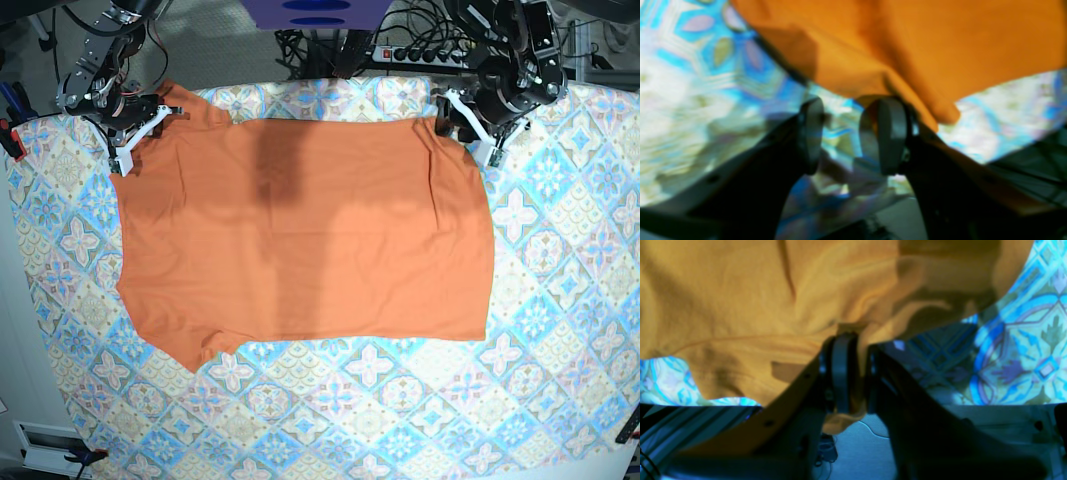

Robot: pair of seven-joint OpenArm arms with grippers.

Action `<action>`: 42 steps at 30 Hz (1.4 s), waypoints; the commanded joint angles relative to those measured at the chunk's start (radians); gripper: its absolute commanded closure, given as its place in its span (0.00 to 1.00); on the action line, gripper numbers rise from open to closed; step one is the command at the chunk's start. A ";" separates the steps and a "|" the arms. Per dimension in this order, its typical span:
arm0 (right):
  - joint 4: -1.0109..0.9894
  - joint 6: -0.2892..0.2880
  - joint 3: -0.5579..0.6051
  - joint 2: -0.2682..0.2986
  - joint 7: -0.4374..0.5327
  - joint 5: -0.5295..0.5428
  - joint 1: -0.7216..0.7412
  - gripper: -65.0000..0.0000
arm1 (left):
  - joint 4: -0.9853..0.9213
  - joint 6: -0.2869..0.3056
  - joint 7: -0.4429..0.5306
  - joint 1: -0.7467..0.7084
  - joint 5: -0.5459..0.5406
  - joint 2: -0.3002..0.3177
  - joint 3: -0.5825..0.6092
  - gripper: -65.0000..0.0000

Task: Fold the T-shirt properly
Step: 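Pull the shoulder edges apart with both grippers to straighten the shirt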

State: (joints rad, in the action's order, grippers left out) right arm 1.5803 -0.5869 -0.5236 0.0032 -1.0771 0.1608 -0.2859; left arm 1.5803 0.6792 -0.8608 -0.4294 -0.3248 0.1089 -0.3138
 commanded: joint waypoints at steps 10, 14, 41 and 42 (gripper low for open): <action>0.004 0.006 0.000 0.007 -0.024 -0.028 -0.006 0.88 | -0.014 0.019 -0.058 -0.035 -0.035 0.045 0.009 0.61; 0.004 0.006 0.001 0.007 -0.024 -0.028 -0.006 0.88 | -0.100 0.019 -0.054 0.008 -0.038 0.044 0.009 0.62; 0.055 0.006 -0.008 0.007 -0.022 -0.028 -0.011 1.00 | -0.065 0.019 0.004 -0.050 0.028 0.047 0.005 0.90; 0.070 0.006 -0.008 0.007 -0.022 -0.028 -0.013 1.00 | -0.025 0.019 0.004 -0.072 0.028 0.047 0.005 0.90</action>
State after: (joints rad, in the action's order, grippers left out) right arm 1.6302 -0.5789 -0.5247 -0.0006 -1.1030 0.1326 -0.2977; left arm 1.5589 0.7067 -0.8032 -0.4896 -0.3401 0.1509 -0.3092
